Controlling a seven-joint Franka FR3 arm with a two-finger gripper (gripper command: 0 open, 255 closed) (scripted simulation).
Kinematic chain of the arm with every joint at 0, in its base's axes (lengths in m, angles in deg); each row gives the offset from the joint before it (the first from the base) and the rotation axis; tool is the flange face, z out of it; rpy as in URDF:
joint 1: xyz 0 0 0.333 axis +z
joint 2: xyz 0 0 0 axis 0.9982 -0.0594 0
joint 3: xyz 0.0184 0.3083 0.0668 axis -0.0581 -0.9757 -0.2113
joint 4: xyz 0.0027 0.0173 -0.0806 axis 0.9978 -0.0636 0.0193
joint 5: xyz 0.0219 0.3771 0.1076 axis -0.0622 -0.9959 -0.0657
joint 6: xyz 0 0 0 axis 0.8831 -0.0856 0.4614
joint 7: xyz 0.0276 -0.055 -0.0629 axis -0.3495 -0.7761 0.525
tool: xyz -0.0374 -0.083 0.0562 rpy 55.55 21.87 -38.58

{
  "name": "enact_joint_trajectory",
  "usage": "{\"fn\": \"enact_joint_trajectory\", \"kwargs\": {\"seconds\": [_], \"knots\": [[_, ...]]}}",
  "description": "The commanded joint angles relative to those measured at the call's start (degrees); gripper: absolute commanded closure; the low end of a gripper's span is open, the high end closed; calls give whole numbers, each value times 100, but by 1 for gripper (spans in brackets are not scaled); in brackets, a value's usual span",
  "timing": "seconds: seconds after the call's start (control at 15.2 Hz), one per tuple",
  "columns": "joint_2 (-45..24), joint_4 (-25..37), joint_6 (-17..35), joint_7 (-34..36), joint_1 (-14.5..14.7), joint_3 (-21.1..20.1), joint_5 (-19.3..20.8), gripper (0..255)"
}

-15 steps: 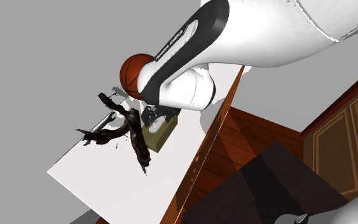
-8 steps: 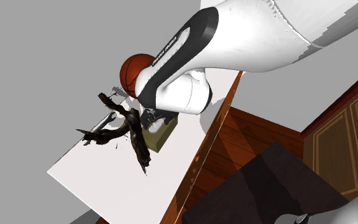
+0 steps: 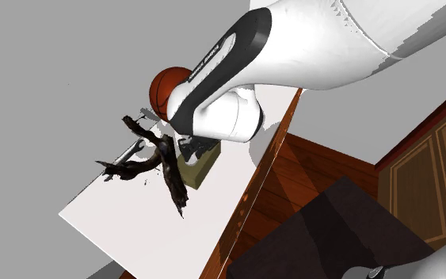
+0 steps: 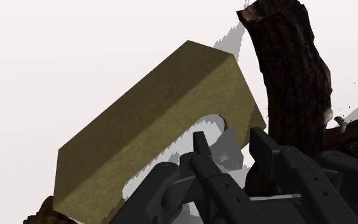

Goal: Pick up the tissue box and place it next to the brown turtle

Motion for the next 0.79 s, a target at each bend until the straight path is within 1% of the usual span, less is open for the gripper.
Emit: {"fn": "enact_joint_trajectory", "kwargs": {"seconds": [0.0,0.2,0.73], "knots": [[-11,-8,0,5,-5,13,11,255],[-5,-26,8,-22,-15,8,-10,255],[550,-94,-423,584,94,215,572,255]]}}
